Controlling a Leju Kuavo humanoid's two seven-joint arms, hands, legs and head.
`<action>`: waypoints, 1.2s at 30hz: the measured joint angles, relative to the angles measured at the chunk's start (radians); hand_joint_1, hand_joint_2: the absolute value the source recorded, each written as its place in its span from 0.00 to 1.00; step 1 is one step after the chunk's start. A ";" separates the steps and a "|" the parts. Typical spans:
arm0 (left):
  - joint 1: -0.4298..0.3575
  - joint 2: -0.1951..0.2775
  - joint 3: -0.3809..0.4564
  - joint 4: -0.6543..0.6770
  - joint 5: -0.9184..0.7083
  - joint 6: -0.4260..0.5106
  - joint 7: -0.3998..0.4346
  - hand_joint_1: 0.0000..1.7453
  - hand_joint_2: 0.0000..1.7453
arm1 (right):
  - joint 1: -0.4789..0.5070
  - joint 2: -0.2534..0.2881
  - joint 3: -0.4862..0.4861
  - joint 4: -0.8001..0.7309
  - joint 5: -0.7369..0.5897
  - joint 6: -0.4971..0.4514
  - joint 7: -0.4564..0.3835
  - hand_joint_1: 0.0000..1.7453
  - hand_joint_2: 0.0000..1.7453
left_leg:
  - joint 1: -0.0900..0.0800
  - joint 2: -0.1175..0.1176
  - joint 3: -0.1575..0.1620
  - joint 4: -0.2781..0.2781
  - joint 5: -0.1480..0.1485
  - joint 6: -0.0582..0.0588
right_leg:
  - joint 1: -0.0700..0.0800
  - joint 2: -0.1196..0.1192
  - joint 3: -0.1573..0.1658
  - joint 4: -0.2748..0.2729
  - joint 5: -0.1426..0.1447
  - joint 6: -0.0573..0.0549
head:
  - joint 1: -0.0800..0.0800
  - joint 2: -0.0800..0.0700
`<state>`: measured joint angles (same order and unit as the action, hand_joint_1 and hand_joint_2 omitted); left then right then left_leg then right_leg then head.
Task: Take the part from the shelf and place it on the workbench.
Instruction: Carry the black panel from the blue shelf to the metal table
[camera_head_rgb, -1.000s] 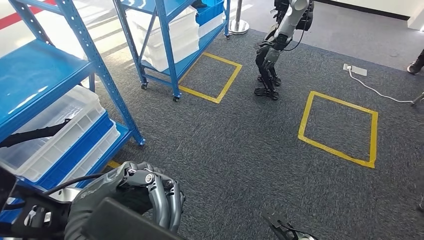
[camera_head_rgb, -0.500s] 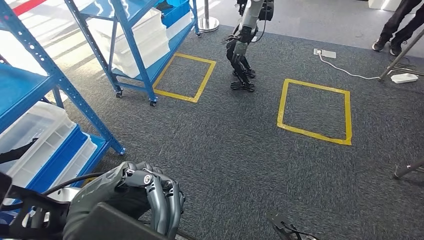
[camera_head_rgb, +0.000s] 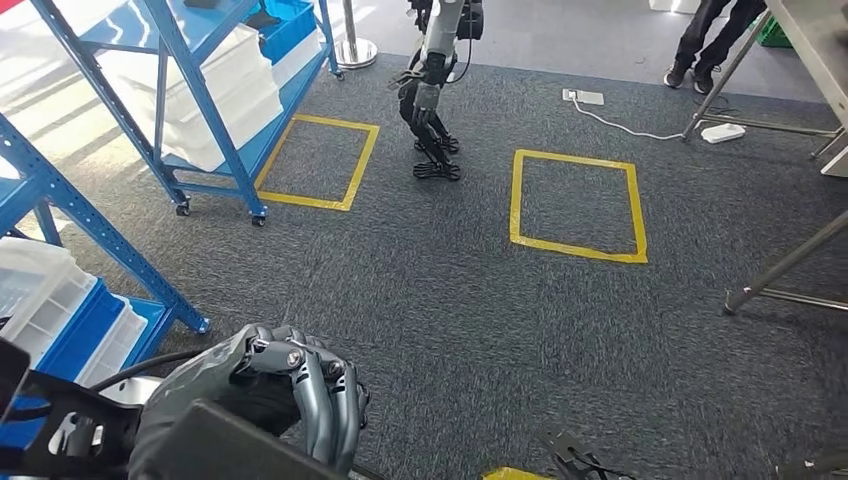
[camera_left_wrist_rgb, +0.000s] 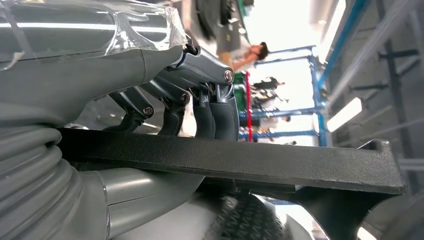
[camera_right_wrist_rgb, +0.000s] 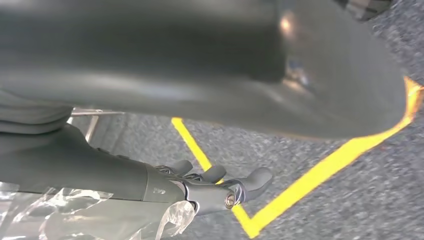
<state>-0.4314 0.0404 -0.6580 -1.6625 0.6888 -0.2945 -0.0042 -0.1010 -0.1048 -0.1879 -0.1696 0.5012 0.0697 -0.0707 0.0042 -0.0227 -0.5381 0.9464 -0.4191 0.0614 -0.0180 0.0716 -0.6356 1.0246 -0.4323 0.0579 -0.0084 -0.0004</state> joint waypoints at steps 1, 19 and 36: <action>0.004 -0.001 0.000 0.000 0.002 0.000 -0.001 1.00 1.00 | -0.001 -0.003 0.000 0.000 0.002 -0.001 0.003 0.00 0.00 | -0.002 0.010 0.000 -0.001 0.001 0.003 | 0.001 -0.026 -0.028 0.063 -0.034 0.003 | 0.002 0.000; -0.010 0.002 0.003 0.000 -0.004 0.035 0.021 1.00 1.00 | -0.006 -0.056 -0.015 0.000 -0.003 -0.004 0.052 0.00 0.00 | -0.003 0.034 -0.143 0.322 -0.159 -0.041 | 0.004 -0.043 0.046 -0.068 0.031 -0.039 | 0.000 0.000; 0.026 0.049 0.032 -0.078 0.018 0.185 0.113 1.00 1.00 | 0.005 -0.035 -0.018 0.005 0.032 0.033 0.128 0.00 0.00 | -0.007 0.056 -0.002 -0.002 0.002 0.005 | -0.004 -0.064 -0.085 0.208 -0.077 0.015 | 0.006 0.000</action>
<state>-0.4053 0.0895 -0.6259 -1.7402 0.7072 -0.1097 0.1084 -0.0960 -0.1401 -0.2056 -0.1650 0.5329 0.1030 0.0570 -0.0026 0.0329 -0.5403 0.9447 -0.4175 0.0665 -0.0215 0.0073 -0.7211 1.2321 -0.5094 0.0725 -0.0023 -0.0004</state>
